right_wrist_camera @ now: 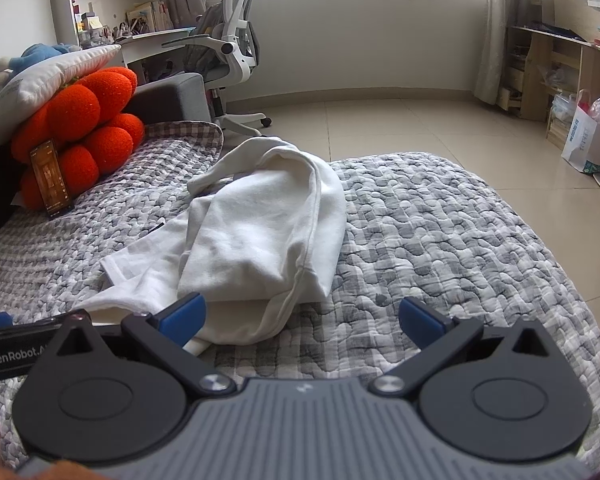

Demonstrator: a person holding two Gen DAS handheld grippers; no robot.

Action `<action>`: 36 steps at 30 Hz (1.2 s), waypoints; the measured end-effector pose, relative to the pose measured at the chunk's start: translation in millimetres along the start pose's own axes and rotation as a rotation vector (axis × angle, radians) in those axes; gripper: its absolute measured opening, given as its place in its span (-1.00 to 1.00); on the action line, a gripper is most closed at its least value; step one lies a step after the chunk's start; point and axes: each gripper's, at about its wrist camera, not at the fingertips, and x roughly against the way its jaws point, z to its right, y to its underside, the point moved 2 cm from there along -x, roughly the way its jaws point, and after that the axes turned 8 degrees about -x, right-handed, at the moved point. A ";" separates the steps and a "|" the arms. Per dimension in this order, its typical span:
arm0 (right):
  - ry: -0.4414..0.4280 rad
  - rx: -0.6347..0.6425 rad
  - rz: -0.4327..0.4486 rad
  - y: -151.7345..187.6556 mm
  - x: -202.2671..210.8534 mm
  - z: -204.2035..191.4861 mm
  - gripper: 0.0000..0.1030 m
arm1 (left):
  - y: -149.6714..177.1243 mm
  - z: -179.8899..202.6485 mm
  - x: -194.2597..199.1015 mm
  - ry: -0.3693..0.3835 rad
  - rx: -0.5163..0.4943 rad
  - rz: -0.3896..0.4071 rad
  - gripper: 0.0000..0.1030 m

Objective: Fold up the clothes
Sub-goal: 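Move both grippers toward the crumpled white shirt on the bed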

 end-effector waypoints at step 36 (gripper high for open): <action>-0.009 -0.008 -0.020 0.5 -1.9 -0.1 1.00 | 0.7 1.4 -3.4 -0.010 -0.010 -0.016 0.99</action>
